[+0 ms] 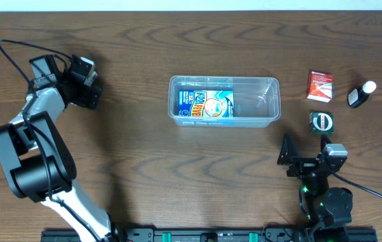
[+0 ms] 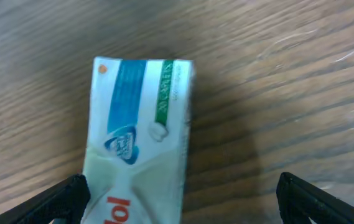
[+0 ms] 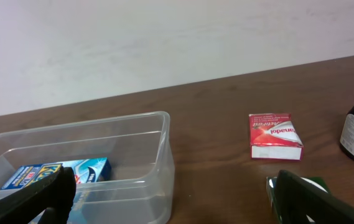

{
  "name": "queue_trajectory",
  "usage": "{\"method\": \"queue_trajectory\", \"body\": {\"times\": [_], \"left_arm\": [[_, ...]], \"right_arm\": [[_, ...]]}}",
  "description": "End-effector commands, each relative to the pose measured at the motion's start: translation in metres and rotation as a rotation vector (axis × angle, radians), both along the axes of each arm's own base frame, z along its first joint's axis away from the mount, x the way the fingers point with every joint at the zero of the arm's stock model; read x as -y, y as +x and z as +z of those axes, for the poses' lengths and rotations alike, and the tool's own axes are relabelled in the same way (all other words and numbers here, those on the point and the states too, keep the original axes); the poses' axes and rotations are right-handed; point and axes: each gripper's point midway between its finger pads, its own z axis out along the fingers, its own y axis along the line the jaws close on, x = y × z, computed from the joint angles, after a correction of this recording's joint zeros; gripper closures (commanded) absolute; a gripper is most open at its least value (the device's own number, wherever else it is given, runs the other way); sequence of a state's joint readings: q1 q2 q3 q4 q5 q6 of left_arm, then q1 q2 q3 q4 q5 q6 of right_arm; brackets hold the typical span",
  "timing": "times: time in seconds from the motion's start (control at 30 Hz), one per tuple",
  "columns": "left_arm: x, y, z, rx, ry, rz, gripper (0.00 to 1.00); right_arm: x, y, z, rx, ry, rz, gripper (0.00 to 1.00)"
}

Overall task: Pack container
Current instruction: 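Lift the white Panadol box upright with the left gripper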

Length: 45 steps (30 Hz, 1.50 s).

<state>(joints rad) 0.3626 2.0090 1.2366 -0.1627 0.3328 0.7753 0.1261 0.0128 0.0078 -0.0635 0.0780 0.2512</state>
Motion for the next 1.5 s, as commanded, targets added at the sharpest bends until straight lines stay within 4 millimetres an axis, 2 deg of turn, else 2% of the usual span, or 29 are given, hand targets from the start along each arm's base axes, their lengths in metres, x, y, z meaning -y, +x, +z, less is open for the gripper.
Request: {"method": "queue_trajectory", "body": {"times": [0.0, 0.27, 0.37, 0.6, 0.77, 0.83, 0.93, 1.0, 1.1, 1.27, 1.47], "left_arm": [[-0.013, -0.002, -0.005, -0.004, 0.009, 0.015, 0.04], [-0.019, 0.003, -0.001, 0.025, 0.020, 0.022, 0.04], [-0.015, 0.004, -0.001, 0.035, -0.002, 0.006, 0.06], [-0.015, 0.003, -0.020, 0.015, -0.022, 0.006, 0.09], [-0.018, 0.003, -0.023, 0.012, -0.024, 0.011, 0.11], [-0.018, 0.003, -0.022, 0.016, -0.023, 0.012, 0.17], [-0.018, 0.003, -0.023, 0.015, -0.023, 0.012, 0.38], [-0.018, 0.003, -0.022, 0.015, -0.023, 0.012, 0.45], [-0.018, 0.003, -0.022, 0.016, -0.023, 0.012, 0.50], [-0.012, 0.007, -0.010, 0.050, -0.044, -0.007, 0.55], [0.001, 0.018, 0.029, 0.151, -0.069, -0.062, 0.55]], "right_arm": [[0.002, 0.000, -0.002, -0.004, -0.014, -0.007, 0.01], [0.002, 0.000, -0.002, -0.004, -0.014, -0.007, 0.01], [0.002, 0.000, -0.002, -0.004, -0.014, -0.007, 0.01], [0.002, 0.000, -0.002, -0.004, -0.014, -0.007, 0.01], [0.002, 0.000, -0.002, -0.004, -0.014, -0.007, 0.01], [0.002, 0.000, -0.002, -0.004, -0.014, -0.007, 0.01], [0.002, 0.000, -0.002, -0.004, -0.014, -0.007, 0.01], [0.002, 0.000, -0.002, -0.004, -0.014, -0.007, 0.01], [0.002, 0.000, -0.002, -0.004, -0.014, -0.007, 0.01], [0.002, 0.000, -0.002, -0.004, -0.013, -0.007, 0.01], [0.002, 0.000, -0.002, -0.004, -0.014, -0.007, 0.01]]}}
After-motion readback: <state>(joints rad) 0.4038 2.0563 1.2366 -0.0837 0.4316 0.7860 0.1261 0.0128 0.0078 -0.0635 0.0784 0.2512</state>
